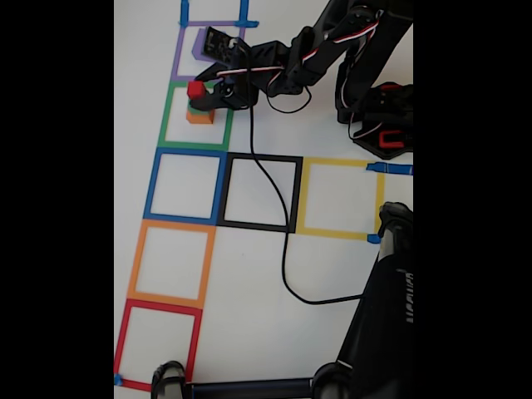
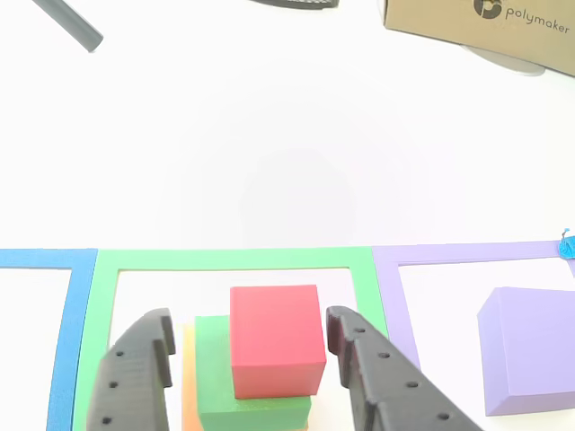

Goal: Tower of hanoi

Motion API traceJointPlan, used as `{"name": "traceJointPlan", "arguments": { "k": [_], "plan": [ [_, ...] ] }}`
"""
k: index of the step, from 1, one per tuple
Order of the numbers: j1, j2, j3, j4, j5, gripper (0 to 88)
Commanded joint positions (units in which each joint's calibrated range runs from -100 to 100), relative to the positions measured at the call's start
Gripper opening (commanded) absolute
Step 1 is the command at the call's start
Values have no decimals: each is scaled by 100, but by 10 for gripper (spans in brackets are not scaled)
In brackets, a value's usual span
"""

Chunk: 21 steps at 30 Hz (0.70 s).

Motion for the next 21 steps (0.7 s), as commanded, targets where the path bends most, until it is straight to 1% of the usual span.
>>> {"name": "traceJointPlan", "arguments": {
  "k": [1, 5, 7, 9, 11, 14, 15, 18, 21],
  "plan": [
    [-42, -17, -26, -196, 36, 225],
    [-100, -122, -35, -236, 36, 216],
    [-157, -283, -71, -212, 36, 191],
    [-196, -590, -162, 71, 36, 159],
    [-215, -1091, -344, 768, 36, 99],
    [-224, -2019, -753, 2258, 36, 11],
    [-224, -2286, -899, 2711, 36, 0],
    [-215, -3158, -1362, 4314, 36, 0],
    [-205, -3844, -1844, 5675, 36, 0]
  ]
}}
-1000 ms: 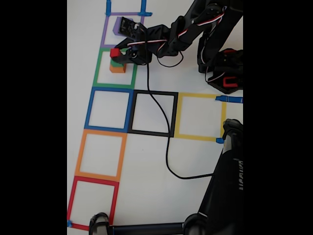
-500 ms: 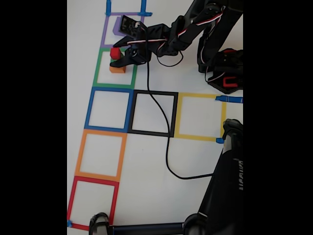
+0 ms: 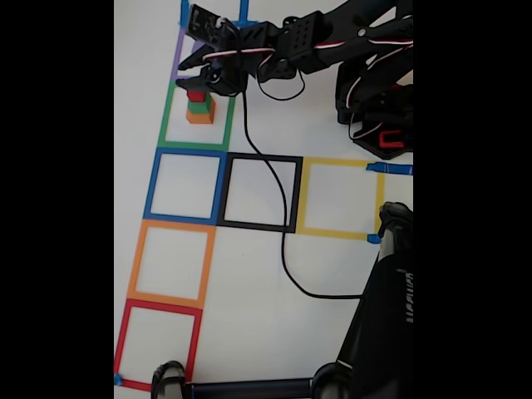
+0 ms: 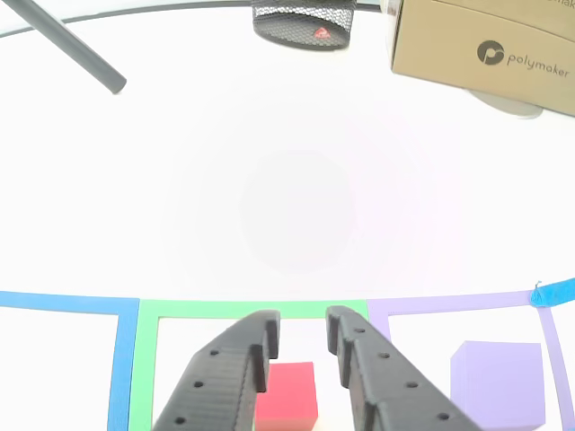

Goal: Tower of hanoi

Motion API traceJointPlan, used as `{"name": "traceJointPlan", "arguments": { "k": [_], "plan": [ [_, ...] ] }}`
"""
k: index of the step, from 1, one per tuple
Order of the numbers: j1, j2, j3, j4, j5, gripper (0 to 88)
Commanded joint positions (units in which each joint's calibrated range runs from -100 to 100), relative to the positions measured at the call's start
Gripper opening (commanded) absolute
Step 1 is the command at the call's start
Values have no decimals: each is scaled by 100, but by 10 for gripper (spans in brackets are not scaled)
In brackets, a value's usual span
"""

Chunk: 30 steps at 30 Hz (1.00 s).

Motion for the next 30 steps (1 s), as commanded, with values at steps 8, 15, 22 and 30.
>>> {"name": "traceJointPlan", "arguments": {
  "k": [8, 15, 22, 30],
  "plan": [
    [505, -1587, -3147, 5441, 36, 0],
    [1090, -974, -6165, 7959, 36, 0],
    [1464, -723, -8010, 9101, 36, 0],
    [2125, -1135, -7137, 8939, 36, 0]
  ]
}}
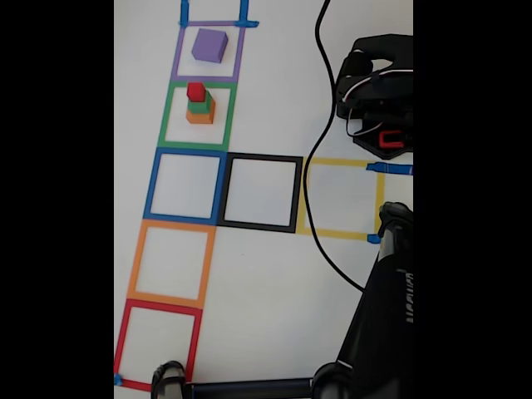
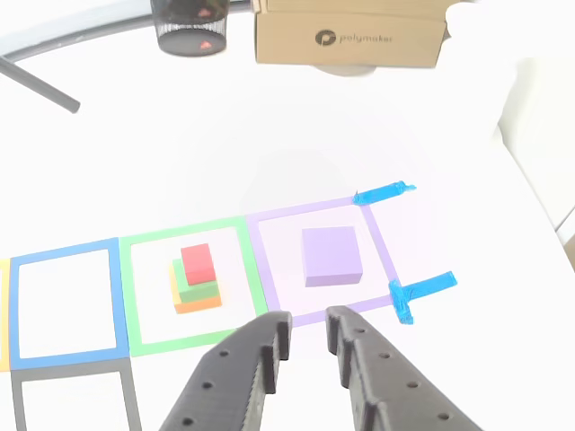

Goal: Tower of hanoi

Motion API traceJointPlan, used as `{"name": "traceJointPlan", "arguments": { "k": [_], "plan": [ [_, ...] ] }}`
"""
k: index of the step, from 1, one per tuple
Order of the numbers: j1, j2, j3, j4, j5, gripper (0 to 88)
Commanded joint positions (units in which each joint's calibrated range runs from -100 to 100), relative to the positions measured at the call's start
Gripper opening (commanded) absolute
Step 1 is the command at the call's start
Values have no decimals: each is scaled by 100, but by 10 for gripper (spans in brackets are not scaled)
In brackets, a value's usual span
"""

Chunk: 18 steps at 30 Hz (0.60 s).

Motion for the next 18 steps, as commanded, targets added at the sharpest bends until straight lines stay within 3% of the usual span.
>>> {"name": "traceJointPlan", "arguments": {
  "k": [1, 3, 10, 18],
  "plan": [
    [597, -177, 849, -251, 0, 4],
    [932, -484, 1730, -818, 0, 24],
    [1498, -1041, 4494, -3272, 0, 253],
    [1958, -524, 6694, -6154, 0, 370]
  ]
}}
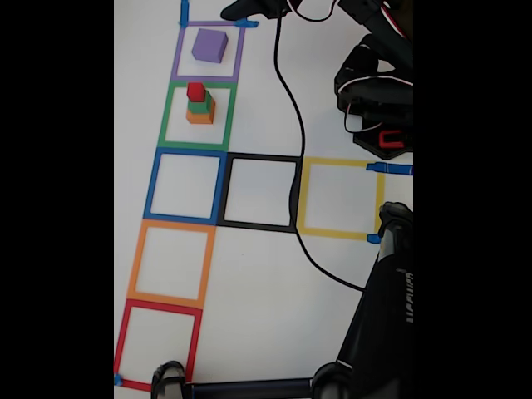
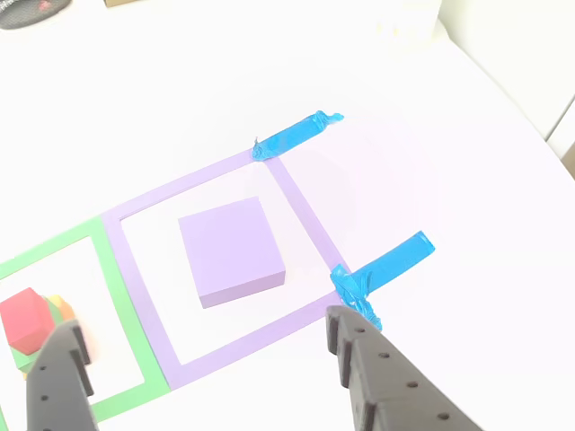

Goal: Tower of hanoi

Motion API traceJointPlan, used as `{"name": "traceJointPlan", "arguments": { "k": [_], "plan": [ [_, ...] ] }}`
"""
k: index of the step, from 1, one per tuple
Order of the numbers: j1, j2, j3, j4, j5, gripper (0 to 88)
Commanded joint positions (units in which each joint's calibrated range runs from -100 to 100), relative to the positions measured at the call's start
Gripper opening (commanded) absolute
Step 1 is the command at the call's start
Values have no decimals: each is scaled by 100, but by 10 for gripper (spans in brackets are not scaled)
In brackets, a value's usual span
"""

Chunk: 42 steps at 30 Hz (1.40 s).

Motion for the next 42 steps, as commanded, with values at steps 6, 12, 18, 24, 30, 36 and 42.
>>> {"name": "traceJointPlan", "arguments": {
  "k": [6, 12, 18, 24, 30, 36, 42],
  "plan": [
    [143, 1391, 1831, -4378, 0, 394],
    [163, 2578, 2085, -6038, 0, 403],
    [182, 3692, 2185, -7374, 0, 407],
    [211, 5041, 2085, -8734, 0, 403],
    [230, 6171, 1767, -9552, 0, 400],
    [258, 7059, 1331, -9989, 0, 394],
    [354, 7738, 876, -10330, 0, 392]
  ]
}}
